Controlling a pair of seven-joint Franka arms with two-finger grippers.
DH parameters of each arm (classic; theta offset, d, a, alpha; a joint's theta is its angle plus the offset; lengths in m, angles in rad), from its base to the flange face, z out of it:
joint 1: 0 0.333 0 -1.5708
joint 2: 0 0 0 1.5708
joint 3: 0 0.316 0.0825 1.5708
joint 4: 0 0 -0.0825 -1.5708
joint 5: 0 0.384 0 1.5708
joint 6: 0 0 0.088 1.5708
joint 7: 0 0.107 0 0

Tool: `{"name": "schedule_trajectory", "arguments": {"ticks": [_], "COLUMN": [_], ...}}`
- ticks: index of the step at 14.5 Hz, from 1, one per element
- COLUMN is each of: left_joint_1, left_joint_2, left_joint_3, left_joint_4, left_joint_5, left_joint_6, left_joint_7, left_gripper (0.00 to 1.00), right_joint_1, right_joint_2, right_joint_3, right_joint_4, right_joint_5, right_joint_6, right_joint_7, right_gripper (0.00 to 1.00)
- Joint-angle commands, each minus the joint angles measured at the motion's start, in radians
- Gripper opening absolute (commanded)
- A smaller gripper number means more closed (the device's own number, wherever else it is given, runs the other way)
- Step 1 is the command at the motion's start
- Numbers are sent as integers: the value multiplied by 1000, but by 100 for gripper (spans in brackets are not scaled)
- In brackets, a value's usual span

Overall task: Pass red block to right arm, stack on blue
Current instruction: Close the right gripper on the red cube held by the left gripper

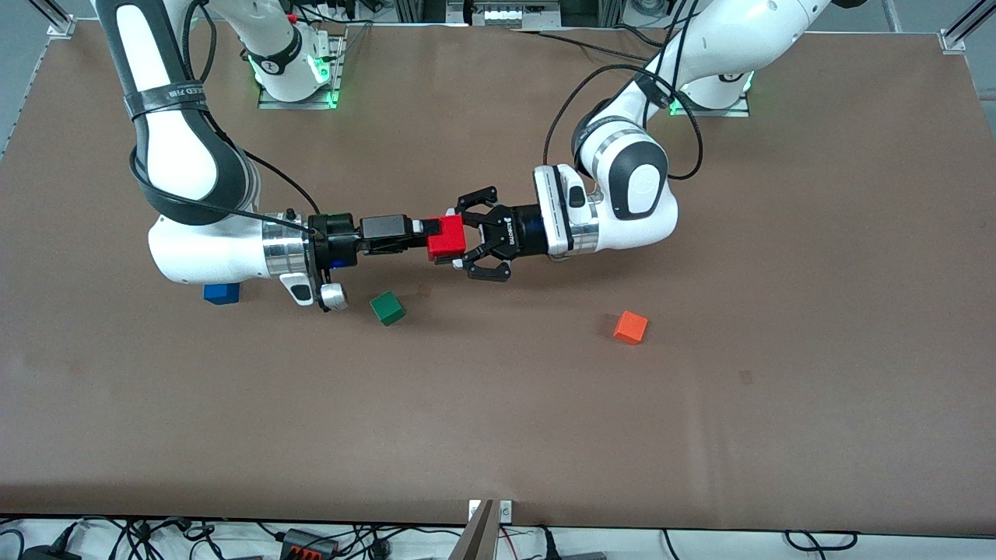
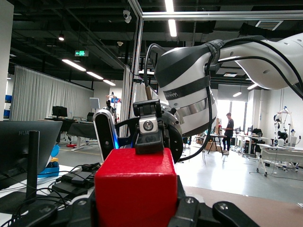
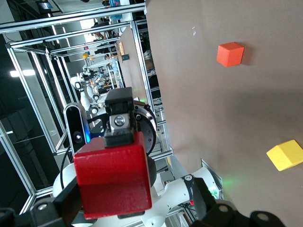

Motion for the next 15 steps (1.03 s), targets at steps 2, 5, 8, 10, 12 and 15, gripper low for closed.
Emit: {"name": "schedule_trajectory", "arguments": {"ticks": [2,5,8,10,12,15], "left_joint_1": [-11,-11,-9,-9,-9,-8], "left_joint_2": [15,15,15,15,15,13], "left_joint_3": [-6,-6,-6,-6,-6,-6], "left_joint_4": [29,28,28,28,28,26], "left_joint_5": [-39,-39,-39,-39,-39,-39], "left_joint_6": [30,30,30,30,28,28], "left_joint_7": [49,49,48,48,48,40], "left_gripper": [1,1,1,2,2,5], "right_joint_1": [21,21,21,21,18,20], "right_joint_2": [35,38,37,38,50,49], "right_joint_3": [-6,-6,-6,-6,-5,-6], "right_joint_4": [74,74,74,74,74,74], "right_joint_5": [-10,-10,-10,-10,-4,-4], "right_joint_6": [27,27,27,27,18,18], "right_joint_7": [3,-6,-6,-14,-40,-43], "right_gripper": [100,97,67,30,0,0]}}
